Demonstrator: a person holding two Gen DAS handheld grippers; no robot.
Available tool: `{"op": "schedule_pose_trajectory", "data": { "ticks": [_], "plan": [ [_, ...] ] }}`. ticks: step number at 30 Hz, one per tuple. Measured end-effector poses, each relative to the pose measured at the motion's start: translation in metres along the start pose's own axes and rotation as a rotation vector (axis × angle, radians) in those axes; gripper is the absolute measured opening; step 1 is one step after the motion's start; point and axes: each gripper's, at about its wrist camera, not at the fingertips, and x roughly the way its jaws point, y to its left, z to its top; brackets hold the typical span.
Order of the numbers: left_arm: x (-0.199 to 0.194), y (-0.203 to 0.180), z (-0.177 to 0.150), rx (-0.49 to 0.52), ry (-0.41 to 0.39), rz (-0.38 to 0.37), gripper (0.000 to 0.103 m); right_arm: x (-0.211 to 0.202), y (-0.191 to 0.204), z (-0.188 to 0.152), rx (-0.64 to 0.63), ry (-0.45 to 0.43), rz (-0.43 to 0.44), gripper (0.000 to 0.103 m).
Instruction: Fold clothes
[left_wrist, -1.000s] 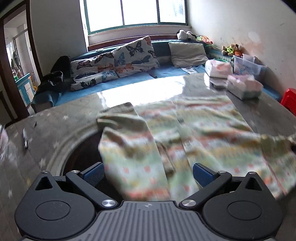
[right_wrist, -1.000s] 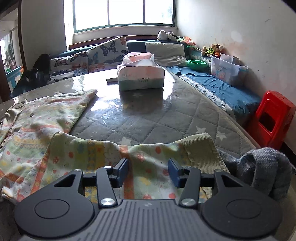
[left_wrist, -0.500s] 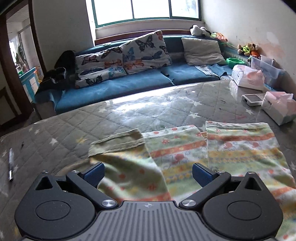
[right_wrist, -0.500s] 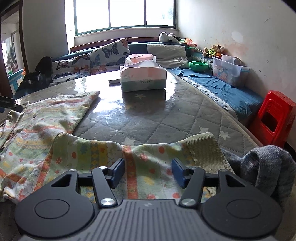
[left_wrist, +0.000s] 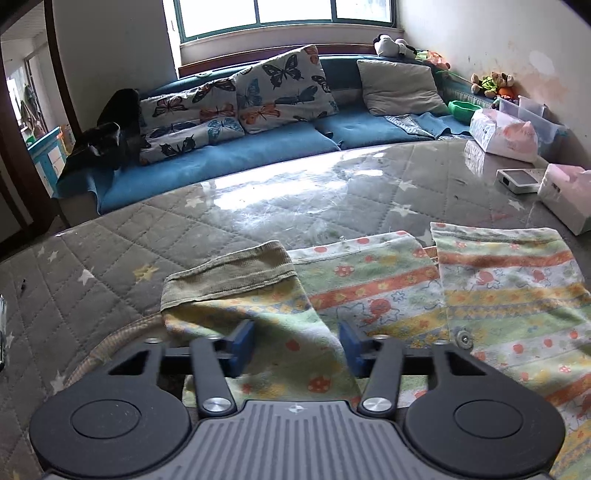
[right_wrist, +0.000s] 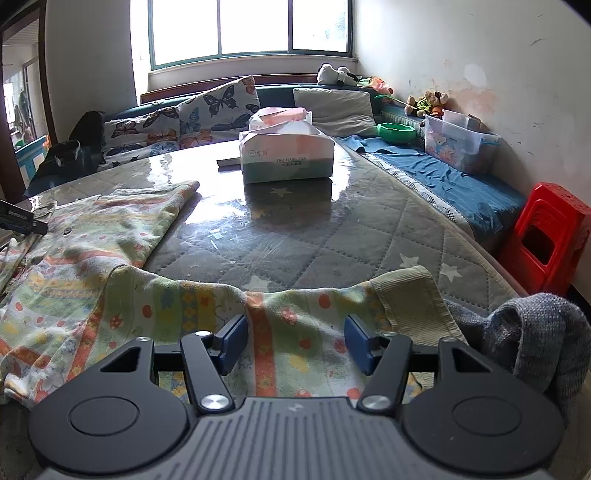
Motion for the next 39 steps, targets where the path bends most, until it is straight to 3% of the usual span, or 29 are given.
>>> {"op": "schedule_pose_trajectory", "data": {
  "ticks": [5,9,16,24,29,34,38,39],
  "plan": [
    [-0.006,0.014,-0.003,-0.044,-0.007,-0.003,0.013,0.001,0.000,0.000,-0.004,-0.003,-0.002,0.060],
    [-0.018,0.025,-0.005,-0.084,-0.036,-0.009,0.007,0.002,0.000,0.001,-0.006,-0.002,-0.004,0.060],
    [-0.054,0.056,-0.018,-0.172,-0.101,0.023,0.004,0.003,0.001,0.003,-0.008,-0.002,-0.006,0.060],
    [-0.114,0.108,-0.057,-0.305,-0.174,0.110,0.002,0.004,0.004,0.003,-0.020,-0.004,-0.016,0.060],
    [-0.138,0.138,-0.088,-0.389,-0.160,0.130,0.003,0.003,0.006,0.003,-0.030,-0.004,-0.021,0.060],
    [-0.133,0.141,-0.093,-0.396,-0.122,0.115,0.008,0.004,0.007,0.004,-0.031,-0.002,-0.029,0.060],
    [-0.117,0.128,-0.084,-0.345,-0.128,0.137,0.053,0.003,0.008,0.003,-0.029,0.000,-0.031,0.060],
    [-0.112,0.124,-0.081,-0.330,-0.134,0.152,0.054,0.003,0.008,0.003,-0.028,0.001,-0.031,0.060]
  ]
}}
